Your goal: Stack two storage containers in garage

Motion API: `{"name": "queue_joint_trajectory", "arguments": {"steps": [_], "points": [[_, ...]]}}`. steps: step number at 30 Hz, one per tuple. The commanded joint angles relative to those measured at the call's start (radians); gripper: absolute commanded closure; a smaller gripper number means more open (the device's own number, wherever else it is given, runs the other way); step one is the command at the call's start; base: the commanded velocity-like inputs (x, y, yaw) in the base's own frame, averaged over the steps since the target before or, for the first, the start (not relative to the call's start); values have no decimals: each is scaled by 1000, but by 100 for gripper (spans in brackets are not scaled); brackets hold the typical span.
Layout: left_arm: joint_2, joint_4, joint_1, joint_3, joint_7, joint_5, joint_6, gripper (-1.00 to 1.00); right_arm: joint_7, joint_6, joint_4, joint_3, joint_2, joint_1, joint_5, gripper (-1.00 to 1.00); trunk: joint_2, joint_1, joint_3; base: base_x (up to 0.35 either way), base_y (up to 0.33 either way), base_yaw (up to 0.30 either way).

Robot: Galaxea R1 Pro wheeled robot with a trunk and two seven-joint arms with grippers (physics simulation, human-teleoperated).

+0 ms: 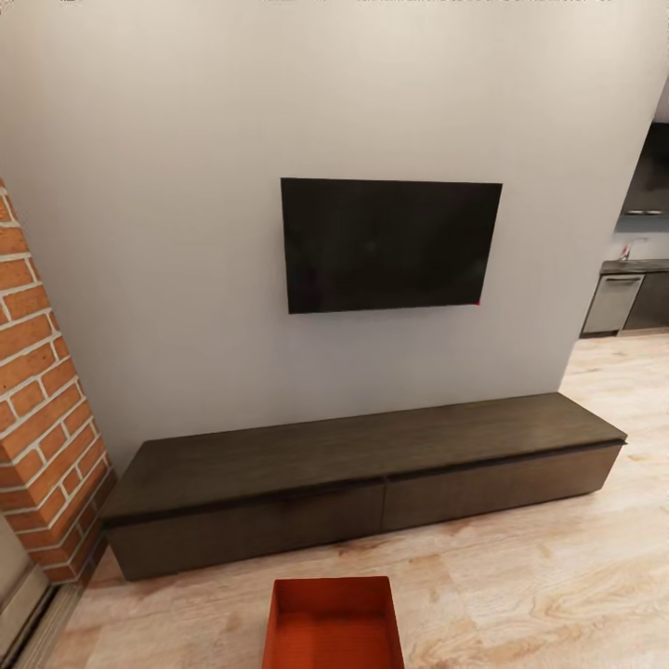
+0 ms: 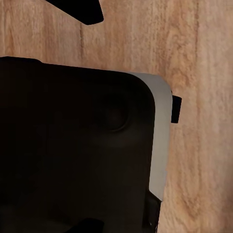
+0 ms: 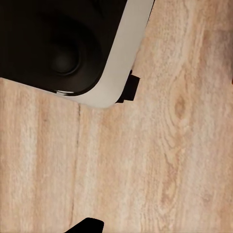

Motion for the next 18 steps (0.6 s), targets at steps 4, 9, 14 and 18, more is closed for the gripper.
{"name": "queue_joint_trajectory", "arguments": {"steps": [4,9,14,18], "points": [[0,0,0,1,1,7,-2,-100,-1,-5,3,8,0,-1,-7,-100,-1,0,-1,-195,0,0],[0,0,0,1,1,7,-2,-100,-1,-5,3,8,0,-1,-7,-100,-1,0,-1,-84,0,0],[0,0,0,2,1,7,-2,-100,-1,-5,3,8,0,-1,-7,-100,-1,0,-1,-14,0,0],[0,0,0,1,1,7,-2,-100,-2,-5,3,8,0,-1,-8,-100,-1,0,-1,-1,0,0]]}}
